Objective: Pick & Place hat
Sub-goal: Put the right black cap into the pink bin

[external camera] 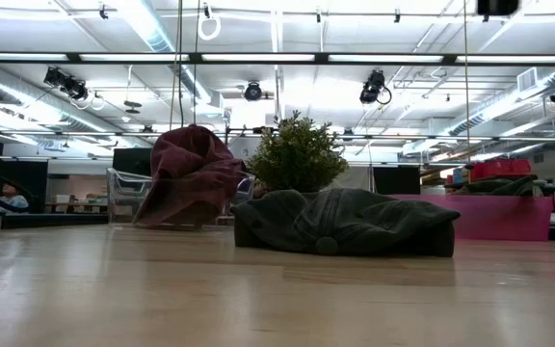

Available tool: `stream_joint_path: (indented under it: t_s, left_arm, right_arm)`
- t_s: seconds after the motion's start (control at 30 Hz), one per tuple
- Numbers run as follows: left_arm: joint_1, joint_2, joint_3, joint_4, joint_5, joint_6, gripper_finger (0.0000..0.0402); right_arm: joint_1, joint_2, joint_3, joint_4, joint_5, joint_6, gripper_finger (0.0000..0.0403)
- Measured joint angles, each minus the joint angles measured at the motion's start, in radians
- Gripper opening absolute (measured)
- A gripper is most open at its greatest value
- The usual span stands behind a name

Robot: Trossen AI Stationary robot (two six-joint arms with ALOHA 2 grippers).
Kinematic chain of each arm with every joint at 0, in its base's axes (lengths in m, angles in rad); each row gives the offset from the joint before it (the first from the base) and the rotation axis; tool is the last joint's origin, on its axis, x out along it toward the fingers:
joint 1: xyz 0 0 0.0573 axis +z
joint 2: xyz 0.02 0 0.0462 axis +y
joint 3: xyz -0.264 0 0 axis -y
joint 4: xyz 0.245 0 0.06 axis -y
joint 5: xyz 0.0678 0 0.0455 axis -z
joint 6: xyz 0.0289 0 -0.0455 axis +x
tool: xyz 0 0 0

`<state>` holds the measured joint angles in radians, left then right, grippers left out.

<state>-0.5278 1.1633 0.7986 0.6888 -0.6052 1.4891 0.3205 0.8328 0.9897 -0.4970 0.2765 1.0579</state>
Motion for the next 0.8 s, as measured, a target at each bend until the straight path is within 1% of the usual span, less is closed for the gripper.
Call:
stream_joint_path:
  t_s: [0.03, 0.1, 0.3, 0.37, 0.47, 0.57, 0.6, 0.67, 0.8]
  left_arm:
    - [0.000, 0.000, 0.000, -0.001, -0.001, 0.000, 0.0016]
    - [0.000, 0.000, 0.000, -0.001, -0.002, 0.000, 0.0016]
    - [0.000, 0.000, 0.000, 0.003, -0.003, -0.012, 0.0012]
    - [0.000, 0.000, 0.000, 0.003, -0.003, -0.017, 0.0012]
    - [0.000, 0.000, 0.000, 0.004, -0.008, -0.019, 0.0012]
    - [0.000, 0.000, 0.000, 0.004, -0.025, -0.019, 0.0012]
    - [0.000, 0.000, 0.000, 0.004, -0.029, -0.019, 0.0012]
    - [0.000, 0.000, 0.000, 0.004, -0.037, -0.019, 0.0012]
    - [0.000, 0.000, 0.000, 0.004, -0.046, -0.019, 0.0012]
  right_arm:
    - [-0.001, 0.007, 0.000, 0.020, -0.005, -0.077, 0.0055]
    - [0.003, 0.028, 0.000, 0.041, -0.019, -0.288, 0.0061]
    - [0.010, 0.108, 0.000, 0.048, -0.036, -0.979, 0.0078]
    - [0.016, 0.151, 0.000, 0.087, -0.021, -1.127, 0.0079]
    - [0.030, 0.223, 0.000, 0.194, 0.027, -1.305, 0.0074]
    - [0.051, 0.289, 0.000, 0.272, 0.103, -1.531, 0.0059]
    - [0.057, 0.307, 0.000, 0.297, 0.132, -1.578, 0.0053]
    - [0.061, 0.332, 0.000, 0.356, 0.145, -1.614, 0.0043]
    - [0.060, 0.371, 0.000, 0.443, 0.135, -1.548, 0.0042]
